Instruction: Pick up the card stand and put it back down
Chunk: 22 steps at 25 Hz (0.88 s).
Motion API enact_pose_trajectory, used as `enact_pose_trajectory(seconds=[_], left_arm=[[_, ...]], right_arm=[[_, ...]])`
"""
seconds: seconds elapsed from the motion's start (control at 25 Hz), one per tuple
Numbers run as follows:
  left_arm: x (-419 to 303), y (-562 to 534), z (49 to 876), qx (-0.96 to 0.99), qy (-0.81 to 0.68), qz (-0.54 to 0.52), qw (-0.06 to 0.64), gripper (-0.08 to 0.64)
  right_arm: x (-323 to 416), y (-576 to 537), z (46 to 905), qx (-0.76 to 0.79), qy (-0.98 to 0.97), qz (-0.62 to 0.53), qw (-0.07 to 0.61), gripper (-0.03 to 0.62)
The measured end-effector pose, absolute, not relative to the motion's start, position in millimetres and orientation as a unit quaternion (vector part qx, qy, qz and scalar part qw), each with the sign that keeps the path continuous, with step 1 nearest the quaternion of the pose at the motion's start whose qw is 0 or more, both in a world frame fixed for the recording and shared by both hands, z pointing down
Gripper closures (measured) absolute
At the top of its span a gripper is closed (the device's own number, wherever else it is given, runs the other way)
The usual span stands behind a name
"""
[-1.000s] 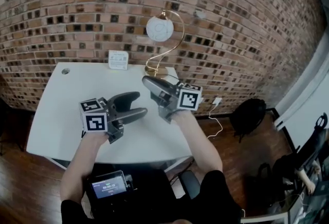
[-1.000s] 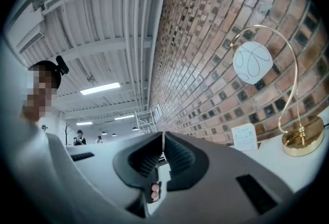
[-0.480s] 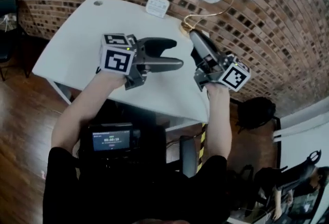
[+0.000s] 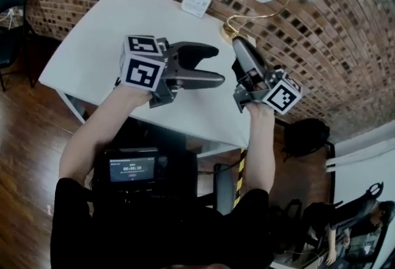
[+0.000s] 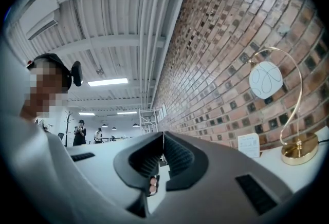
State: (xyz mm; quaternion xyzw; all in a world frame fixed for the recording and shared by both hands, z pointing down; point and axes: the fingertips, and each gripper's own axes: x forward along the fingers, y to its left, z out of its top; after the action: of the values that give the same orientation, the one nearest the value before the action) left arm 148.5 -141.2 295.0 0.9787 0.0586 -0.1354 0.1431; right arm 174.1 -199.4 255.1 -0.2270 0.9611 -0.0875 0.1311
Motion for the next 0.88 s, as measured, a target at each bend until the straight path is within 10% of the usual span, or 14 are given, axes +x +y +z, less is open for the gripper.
enact_pose_trajectory(seconds=[0.88], left_arm=[[161.7,-116.3,293.9,0.985,0.071,-0.114,0.11,0.198]], right_arm=[[181.9,-165.9,246.7,-0.244,0.962,-0.027,0.121,0.571]])
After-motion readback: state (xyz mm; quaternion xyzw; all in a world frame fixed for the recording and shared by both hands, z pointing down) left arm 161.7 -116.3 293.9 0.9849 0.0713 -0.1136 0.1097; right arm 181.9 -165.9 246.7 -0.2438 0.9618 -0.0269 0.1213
